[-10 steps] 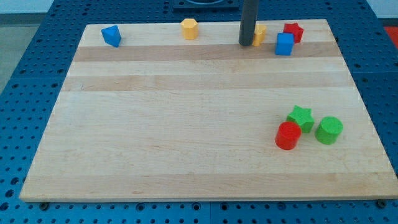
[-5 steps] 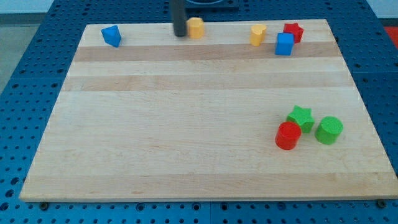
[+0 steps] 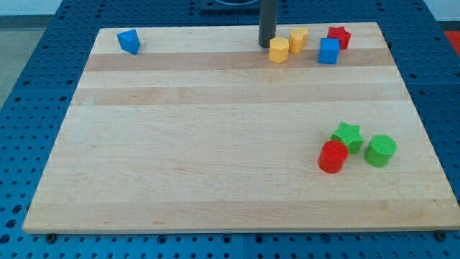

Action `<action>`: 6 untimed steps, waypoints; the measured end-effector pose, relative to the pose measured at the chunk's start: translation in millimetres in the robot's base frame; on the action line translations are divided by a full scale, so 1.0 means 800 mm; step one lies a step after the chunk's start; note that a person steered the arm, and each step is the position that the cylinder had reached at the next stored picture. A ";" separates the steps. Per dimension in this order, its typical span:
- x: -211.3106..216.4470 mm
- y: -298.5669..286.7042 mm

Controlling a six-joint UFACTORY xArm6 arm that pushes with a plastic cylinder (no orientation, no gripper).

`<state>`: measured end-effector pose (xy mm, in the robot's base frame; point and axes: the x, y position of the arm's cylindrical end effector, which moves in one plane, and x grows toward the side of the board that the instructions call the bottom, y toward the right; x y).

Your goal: Slide the yellow blocks to the left of cube and red star

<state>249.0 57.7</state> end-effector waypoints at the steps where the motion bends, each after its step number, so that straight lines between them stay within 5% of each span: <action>1: 0.000 -0.030; 2: 0.045 -0.079; 3: 0.092 -0.025; 4: 0.092 0.034; 6: 0.044 -0.047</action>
<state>284.1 20.0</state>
